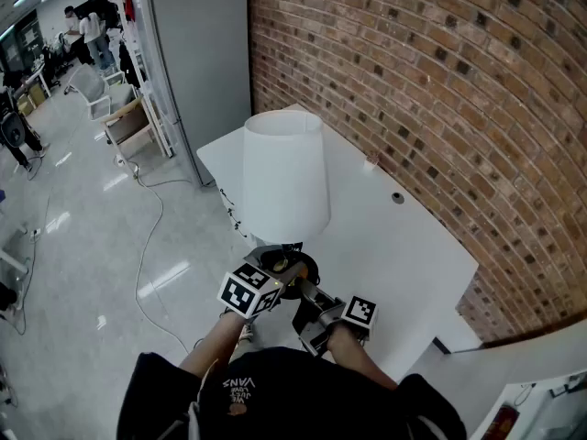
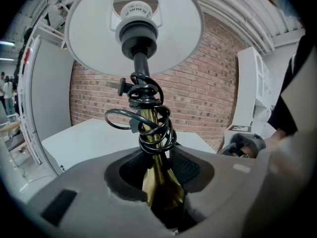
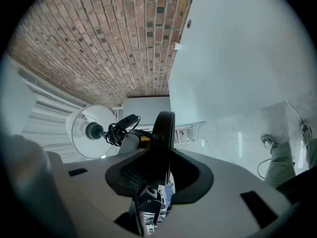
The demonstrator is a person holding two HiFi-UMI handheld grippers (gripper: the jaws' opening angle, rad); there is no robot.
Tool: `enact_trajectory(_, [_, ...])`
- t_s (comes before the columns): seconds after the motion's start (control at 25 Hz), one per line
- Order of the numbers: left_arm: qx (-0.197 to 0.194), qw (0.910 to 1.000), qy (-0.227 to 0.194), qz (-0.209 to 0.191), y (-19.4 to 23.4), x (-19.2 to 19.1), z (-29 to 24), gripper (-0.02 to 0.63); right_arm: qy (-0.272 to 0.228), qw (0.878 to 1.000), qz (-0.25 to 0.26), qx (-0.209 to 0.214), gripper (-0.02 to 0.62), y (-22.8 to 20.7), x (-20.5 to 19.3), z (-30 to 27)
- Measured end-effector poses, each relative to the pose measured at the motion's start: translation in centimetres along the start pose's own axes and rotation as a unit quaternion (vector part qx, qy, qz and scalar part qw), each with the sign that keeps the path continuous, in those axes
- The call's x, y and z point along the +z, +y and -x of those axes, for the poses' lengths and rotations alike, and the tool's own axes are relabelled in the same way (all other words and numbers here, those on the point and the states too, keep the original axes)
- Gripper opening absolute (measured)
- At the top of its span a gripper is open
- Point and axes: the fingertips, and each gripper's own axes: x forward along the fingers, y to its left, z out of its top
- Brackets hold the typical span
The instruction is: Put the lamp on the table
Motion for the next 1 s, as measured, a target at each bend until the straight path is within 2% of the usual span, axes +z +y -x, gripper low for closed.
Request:
enact_trajectory(0.44, [-0.009, 1.0, 0.0, -0.001, 5.6, 0.5, 0.5, 0.144, -0.02, 1.0, -0.018, -0.003, 0.123, 0.6, -0.1, -5.6])
enact_trajectory(1.0, [-0.029, 0.9994, 0.013, -0.015, 17.3, 0.8, 4.1, 0.141, -0.053, 0.997, -0.052, 0.01, 0.112, 2.0, -2.6, -17.8])
